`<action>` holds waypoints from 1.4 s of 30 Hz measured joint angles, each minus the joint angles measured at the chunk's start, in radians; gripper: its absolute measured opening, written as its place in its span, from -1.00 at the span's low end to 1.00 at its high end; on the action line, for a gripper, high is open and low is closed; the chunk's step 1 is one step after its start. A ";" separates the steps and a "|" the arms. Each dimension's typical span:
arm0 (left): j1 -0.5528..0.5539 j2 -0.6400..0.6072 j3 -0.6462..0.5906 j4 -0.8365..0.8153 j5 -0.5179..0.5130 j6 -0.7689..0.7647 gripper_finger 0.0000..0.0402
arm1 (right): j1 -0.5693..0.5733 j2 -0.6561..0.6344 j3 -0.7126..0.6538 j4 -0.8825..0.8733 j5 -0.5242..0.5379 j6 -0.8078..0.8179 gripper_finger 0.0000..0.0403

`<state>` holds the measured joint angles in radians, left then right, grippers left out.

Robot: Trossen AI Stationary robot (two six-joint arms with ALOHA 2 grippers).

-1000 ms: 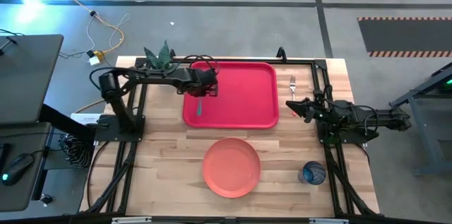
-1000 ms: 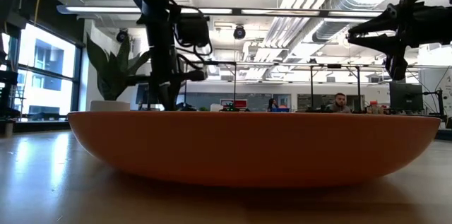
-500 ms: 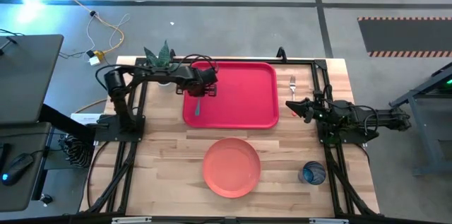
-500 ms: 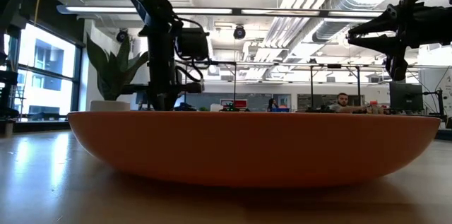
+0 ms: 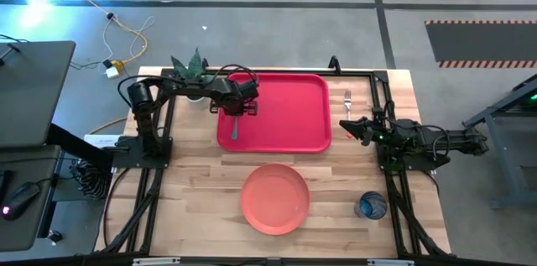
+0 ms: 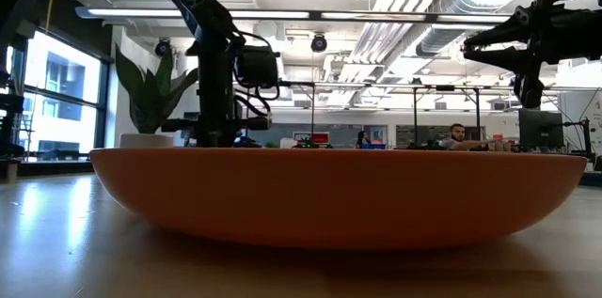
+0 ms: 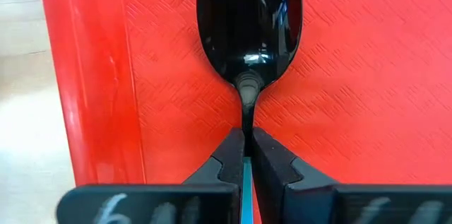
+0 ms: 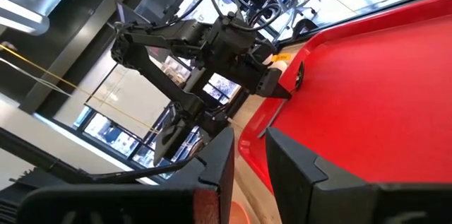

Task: Pick and place plate/cup/fork/spoon on tray
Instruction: Put the blue spoon on the left side of the pink tray, then put the orange plate on top of the pink tray

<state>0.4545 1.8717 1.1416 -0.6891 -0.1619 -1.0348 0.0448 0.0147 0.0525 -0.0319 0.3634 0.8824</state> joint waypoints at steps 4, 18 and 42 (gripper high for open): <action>0.000 0.000 0.000 0.000 -0.003 0.000 -0.97 | 0.000 0.000 0.000 -0.005 0.000 0.000 -0.63; 0.005 0.002 -0.001 -0.003 0.003 0.033 -0.65 | 0.000 0.000 0.000 -0.006 0.000 0.000 -0.63; -0.004 -0.169 -0.002 -0.003 0.040 0.075 -0.59 | 0.000 0.000 0.000 0.034 0.001 0.000 -0.63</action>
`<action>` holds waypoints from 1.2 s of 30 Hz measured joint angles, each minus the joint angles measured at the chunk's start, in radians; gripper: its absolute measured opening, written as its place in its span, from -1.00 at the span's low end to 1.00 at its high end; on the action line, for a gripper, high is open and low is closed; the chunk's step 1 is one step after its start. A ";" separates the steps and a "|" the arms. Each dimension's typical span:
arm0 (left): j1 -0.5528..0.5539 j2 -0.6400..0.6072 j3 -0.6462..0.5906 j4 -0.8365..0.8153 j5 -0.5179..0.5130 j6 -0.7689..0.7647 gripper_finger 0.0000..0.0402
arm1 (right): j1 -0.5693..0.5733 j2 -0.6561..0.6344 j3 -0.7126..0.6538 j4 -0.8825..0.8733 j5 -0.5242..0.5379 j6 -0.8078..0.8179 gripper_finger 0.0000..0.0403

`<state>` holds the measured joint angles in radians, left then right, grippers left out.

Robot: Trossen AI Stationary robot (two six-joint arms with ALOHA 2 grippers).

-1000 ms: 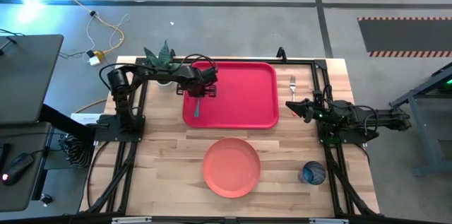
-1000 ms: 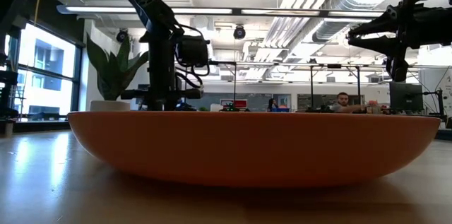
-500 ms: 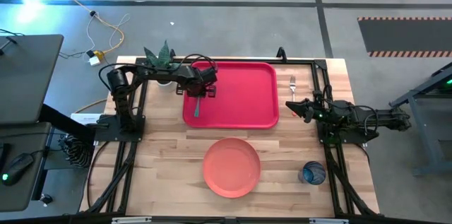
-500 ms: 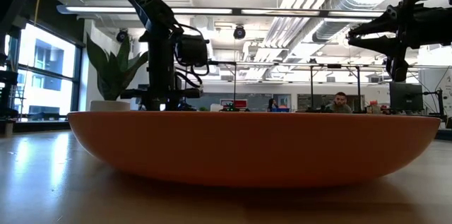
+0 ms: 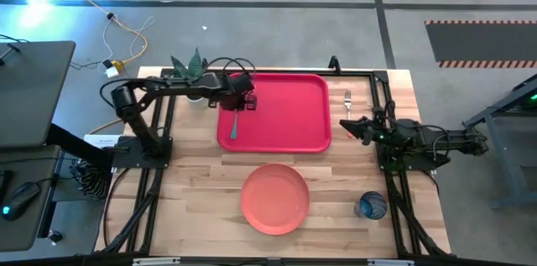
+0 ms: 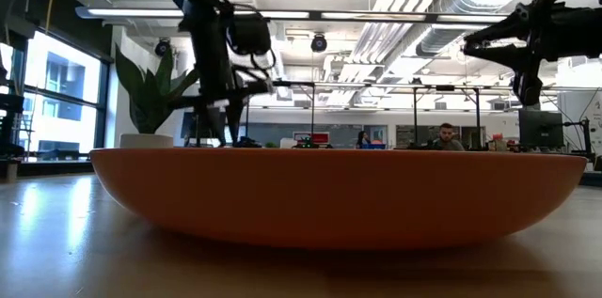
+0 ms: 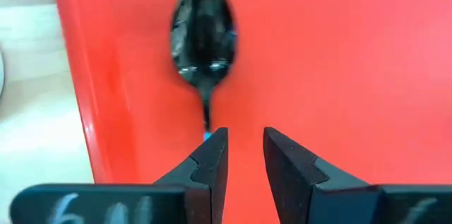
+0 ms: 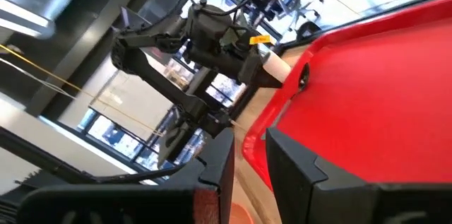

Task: Pick and place plate/cup/fork/spoon on tray
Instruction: Put the orange plate on top of the pink tray

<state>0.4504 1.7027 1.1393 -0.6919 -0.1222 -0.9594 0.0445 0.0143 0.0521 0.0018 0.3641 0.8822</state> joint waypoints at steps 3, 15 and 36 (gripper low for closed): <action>-0.019 -0.057 0.000 0.000 0.041 0.056 -0.59 | 0.000 0.000 0.000 0.062 0.000 -0.021 -0.63; -0.115 -0.349 0.000 0.002 0.005 0.174 -0.59 | 0.000 0.000 0.000 0.396 0.028 -0.211 -0.63; -0.165 -0.577 0.000 -0.014 -0.013 0.369 -0.59 | 0.000 0.163 0.279 0.344 0.050 -0.367 -0.63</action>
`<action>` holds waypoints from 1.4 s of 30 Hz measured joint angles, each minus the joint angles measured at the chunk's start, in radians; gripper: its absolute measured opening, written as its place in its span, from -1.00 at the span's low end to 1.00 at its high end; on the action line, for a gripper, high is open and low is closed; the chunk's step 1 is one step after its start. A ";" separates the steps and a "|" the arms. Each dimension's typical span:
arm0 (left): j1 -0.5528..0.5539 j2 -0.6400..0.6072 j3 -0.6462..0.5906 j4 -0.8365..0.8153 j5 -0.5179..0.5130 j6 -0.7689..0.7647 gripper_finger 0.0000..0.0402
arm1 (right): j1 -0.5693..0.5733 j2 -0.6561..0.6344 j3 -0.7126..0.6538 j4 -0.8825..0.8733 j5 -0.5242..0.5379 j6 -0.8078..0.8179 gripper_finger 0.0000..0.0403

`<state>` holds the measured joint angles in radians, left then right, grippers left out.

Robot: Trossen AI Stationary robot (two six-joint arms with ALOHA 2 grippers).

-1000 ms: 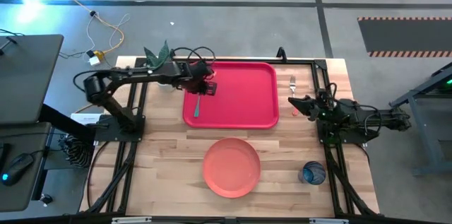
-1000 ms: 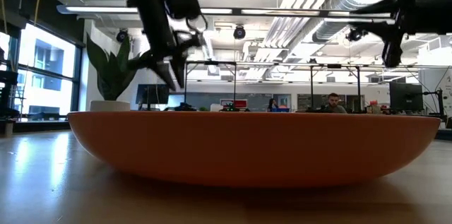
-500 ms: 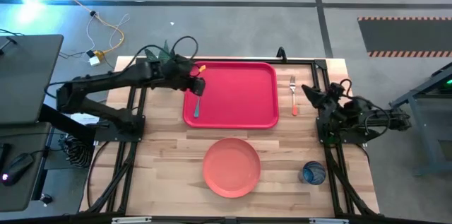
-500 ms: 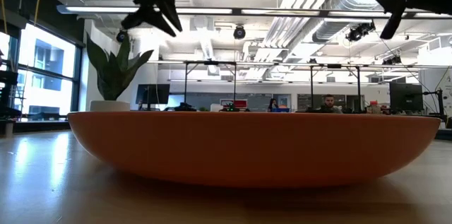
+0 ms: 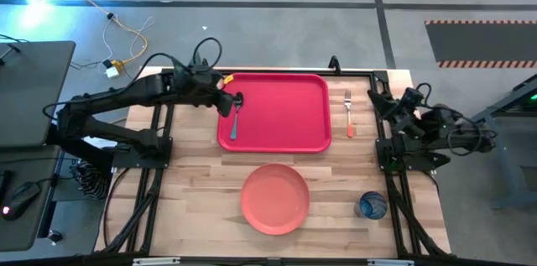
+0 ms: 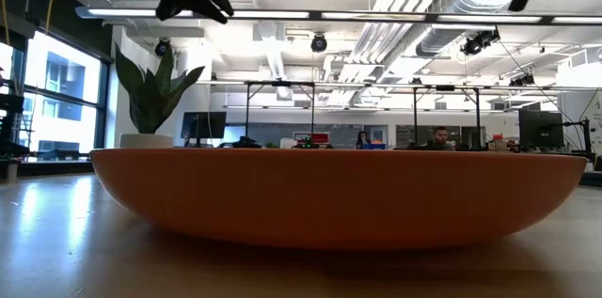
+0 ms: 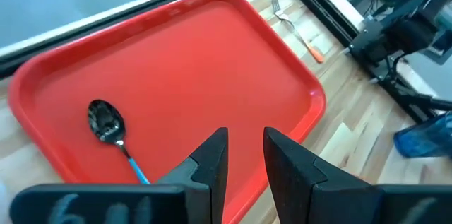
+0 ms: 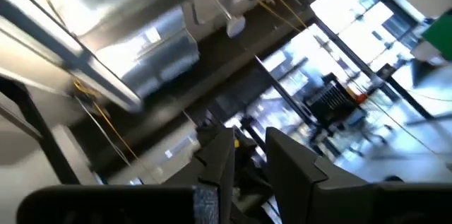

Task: Pick and place plate/cup/fork/spoon on tray
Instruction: Put the orange plate on top of the pink tray

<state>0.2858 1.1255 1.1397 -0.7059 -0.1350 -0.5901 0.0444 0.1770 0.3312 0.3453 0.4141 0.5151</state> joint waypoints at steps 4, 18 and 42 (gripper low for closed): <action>0.000 -0.009 0.000 -0.040 -0.009 0.005 -0.59 | 0.000 0.136 0.125 -0.173 -0.015 0.027 -0.63; 0.000 -0.014 0.000 -0.123 -0.006 0.053 -0.59 | 0.031 0.609 0.329 -0.418 -0.271 0.177 -0.63; 0.001 -0.014 0.000 -0.109 -0.006 0.032 -0.59 | 0.147 1.048 0.343 -0.385 -0.315 0.271 -0.31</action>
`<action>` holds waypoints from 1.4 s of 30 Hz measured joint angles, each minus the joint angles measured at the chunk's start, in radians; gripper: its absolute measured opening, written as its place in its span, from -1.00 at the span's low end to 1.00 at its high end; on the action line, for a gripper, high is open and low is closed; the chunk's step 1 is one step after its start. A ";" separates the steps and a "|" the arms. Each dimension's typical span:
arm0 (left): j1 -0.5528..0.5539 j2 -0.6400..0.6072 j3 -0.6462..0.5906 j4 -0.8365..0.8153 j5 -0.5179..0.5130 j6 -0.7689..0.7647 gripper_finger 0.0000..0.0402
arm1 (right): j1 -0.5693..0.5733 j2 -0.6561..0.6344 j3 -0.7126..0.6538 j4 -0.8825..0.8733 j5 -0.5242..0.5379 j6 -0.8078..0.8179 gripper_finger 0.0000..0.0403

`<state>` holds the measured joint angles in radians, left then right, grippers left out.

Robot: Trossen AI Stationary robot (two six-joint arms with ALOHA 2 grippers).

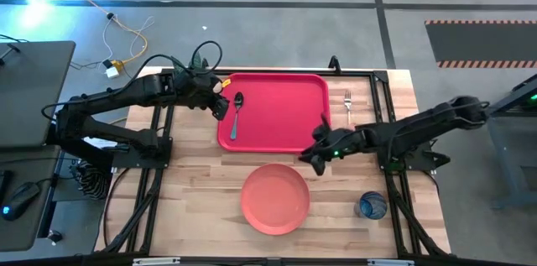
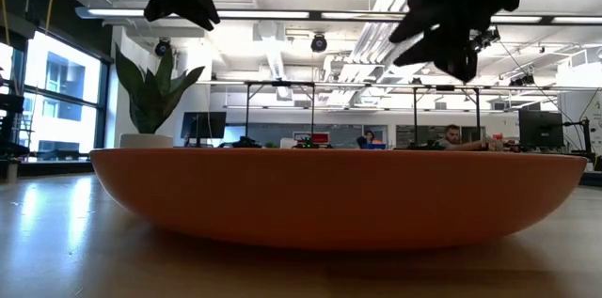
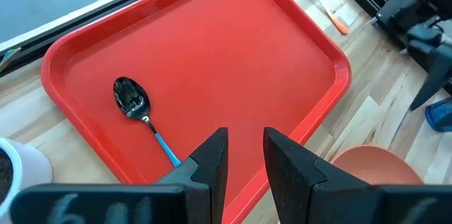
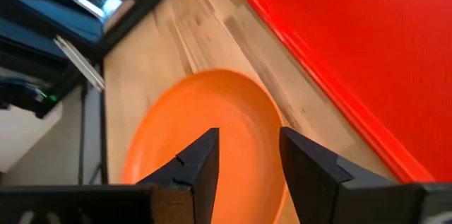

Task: Pick and place plate/cup/fork/spoon on tray
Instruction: Put the orange plate on top of the pink tray

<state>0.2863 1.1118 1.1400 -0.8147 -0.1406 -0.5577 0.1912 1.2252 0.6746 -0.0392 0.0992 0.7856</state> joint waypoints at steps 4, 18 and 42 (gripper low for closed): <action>0.000 0.000 0.000 0.000 0.000 -0.016 -0.59 | 0.024 0.056 0.000 0.000 -0.002 0.000 -0.31; 0.000 0.000 0.000 0.005 -0.001 -0.034 -0.59 | 0.043 0.232 0.178 -0.086 0.006 -0.125 -0.31; 0.000 0.000 0.000 0.004 -0.004 -0.030 -0.59 | -0.002 0.490 0.425 -0.388 0.008 -0.322 -0.31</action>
<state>0.2863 1.1122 1.1404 -0.8104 -0.1444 -0.5874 0.1894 1.7149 1.1000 -0.4269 0.1076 0.4636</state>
